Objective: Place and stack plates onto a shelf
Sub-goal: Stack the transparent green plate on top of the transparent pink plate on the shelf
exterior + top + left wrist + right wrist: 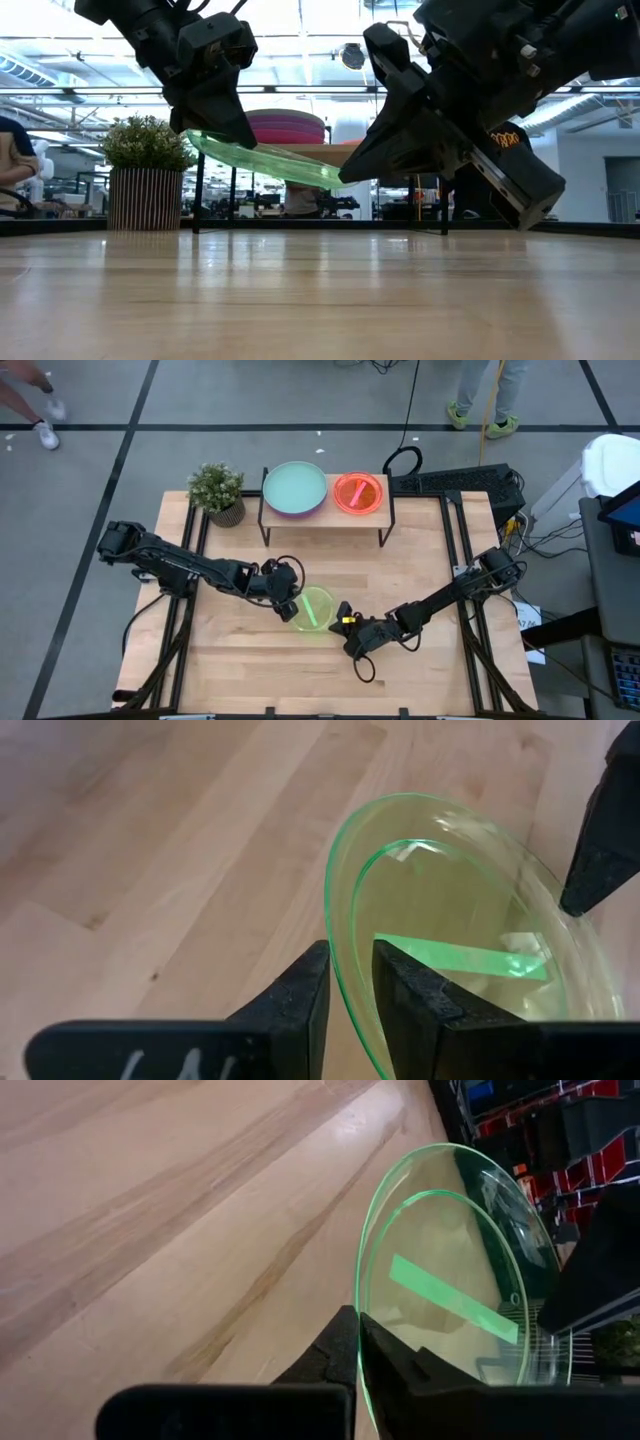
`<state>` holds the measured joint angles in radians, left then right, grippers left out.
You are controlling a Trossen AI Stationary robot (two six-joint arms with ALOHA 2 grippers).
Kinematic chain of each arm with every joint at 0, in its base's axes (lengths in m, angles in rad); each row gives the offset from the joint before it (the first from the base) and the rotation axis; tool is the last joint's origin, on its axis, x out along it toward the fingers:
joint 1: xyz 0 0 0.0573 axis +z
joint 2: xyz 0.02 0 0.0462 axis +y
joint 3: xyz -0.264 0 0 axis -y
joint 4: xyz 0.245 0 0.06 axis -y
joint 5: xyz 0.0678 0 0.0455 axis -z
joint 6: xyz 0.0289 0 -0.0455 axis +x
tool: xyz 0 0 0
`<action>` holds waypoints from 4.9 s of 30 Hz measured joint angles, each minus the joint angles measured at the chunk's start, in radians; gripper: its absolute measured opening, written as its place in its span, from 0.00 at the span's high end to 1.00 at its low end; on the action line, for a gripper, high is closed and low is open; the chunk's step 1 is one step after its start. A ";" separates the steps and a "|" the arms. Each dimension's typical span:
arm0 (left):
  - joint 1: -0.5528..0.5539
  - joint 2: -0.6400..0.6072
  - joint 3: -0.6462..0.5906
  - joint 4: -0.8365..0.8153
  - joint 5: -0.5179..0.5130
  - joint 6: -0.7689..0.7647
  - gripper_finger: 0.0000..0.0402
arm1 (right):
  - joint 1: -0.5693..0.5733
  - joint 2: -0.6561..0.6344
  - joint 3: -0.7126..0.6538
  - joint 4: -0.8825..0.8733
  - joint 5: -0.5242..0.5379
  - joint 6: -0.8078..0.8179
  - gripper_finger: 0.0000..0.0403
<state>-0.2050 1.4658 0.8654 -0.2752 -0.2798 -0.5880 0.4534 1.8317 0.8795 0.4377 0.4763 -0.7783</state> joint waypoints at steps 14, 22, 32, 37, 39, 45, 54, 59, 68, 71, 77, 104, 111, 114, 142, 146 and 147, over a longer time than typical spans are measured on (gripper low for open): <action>-0.013 0.000 0.000 0.026 -0.017 -0.043 0.60 | -0.002 0.000 0.000 0.005 0.002 0.010 1.00; -0.013 0.000 0.000 0.027 -0.059 -0.046 0.59 | -0.003 0.000 0.000 0.006 0.025 0.016 1.00; -0.011 0.000 0.000 0.007 -0.096 -0.045 0.59 | -0.003 0.000 0.000 -0.001 0.006 0.071 1.00; -0.011 0.000 0.000 -0.017 -0.111 -0.044 0.59 | -0.003 0.000 0.000 -0.004 -0.009 0.108 1.00; -0.011 0.000 0.000 -0.020 -0.116 -0.042 0.59 | -0.003 0.000 0.000 -0.006 -0.009 0.111 1.00; -0.011 0.000 0.000 -0.017 -0.126 0.005 0.59 | -0.002 -0.005 0.000 -0.030 -0.007 0.144 1.00; -0.027 0.000 -0.001 -0.008 -0.122 0.083 0.59 | -0.001 -0.071 0.000 -0.143 0.024 0.262 1.00; -0.042 0.000 -0.001 -0.002 -0.109 0.128 0.59 | 0.000 -0.151 0.000 -0.249 0.025 0.337 1.00; -0.053 0.000 -0.001 0.029 -0.106 0.142 0.59 | 0.036 -0.254 0.000 -0.354 0.051 0.375 1.00; -0.053 0.000 -0.001 0.037 -0.106 0.141 0.59 | 0.053 -0.266 0.000 -0.365 0.077 0.374 1.00; -0.053 0.000 -0.001 0.040 -0.106 0.142 0.59 | 0.060 -0.273 0.000 -0.396 0.079 0.377 1.00; -0.054 0.000 -0.001 0.041 -0.095 0.140 0.59 | -0.017 -0.272 0.319 -0.905 0.309 0.361 1.00; -0.054 0.000 -0.001 0.042 -0.095 0.134 0.59 | -0.105 -0.272 0.394 -0.958 0.309 0.272 1.00; -0.054 0.000 -0.001 0.042 -0.086 0.134 0.59 | -0.148 -0.275 0.418 -0.979 0.309 0.243 1.00; -0.076 0.000 -0.001 0.105 -0.085 0.135 0.59 | -0.548 -0.485 0.430 -1.019 0.129 0.101 1.00; -0.076 0.000 -0.001 0.105 -0.085 0.135 0.59 | -0.592 -0.471 0.430 -1.019 0.088 0.109 1.00; -0.076 0.000 -0.001 0.106 -0.085 0.135 0.59 | -0.601 -0.468 0.430 -1.019 0.087 0.110 1.00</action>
<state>-0.2813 1.4662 0.8646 -0.1696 -0.3645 -0.4530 -0.1480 1.3635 1.3098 -0.5813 0.5630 -0.6685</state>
